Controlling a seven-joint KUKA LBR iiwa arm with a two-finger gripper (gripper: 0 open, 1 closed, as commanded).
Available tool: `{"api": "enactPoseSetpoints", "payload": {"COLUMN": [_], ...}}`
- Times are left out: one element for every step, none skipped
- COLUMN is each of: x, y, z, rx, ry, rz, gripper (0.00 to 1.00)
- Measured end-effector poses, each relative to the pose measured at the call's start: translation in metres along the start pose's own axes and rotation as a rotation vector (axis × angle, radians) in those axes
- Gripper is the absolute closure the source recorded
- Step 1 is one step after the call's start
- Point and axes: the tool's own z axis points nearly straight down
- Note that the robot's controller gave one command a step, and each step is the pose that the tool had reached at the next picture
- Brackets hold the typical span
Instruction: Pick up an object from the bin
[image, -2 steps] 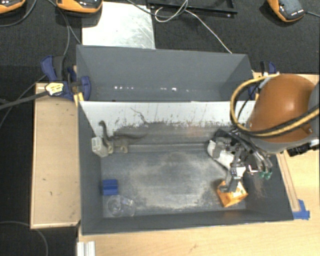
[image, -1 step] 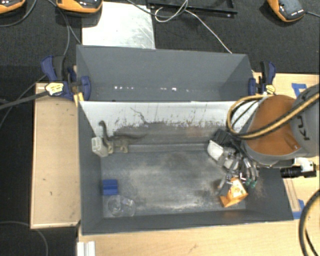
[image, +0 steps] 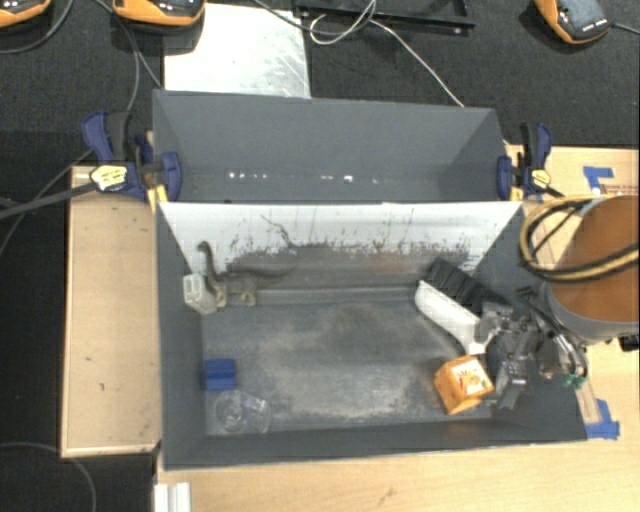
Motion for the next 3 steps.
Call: {"api": "enactPoseSetpoints", "payload": {"x": [-0.013,-0.003,-0.002], "y": [0.009,0.025,0.03], "z": [0.061,0.09,0.086], "rx": [-0.002,0.001,0.001], "ry": [0.007,-0.01,-0.013], "rz": [-0.155,-0.482,-0.384], "gripper": [0.0,0.0,1.0]}}
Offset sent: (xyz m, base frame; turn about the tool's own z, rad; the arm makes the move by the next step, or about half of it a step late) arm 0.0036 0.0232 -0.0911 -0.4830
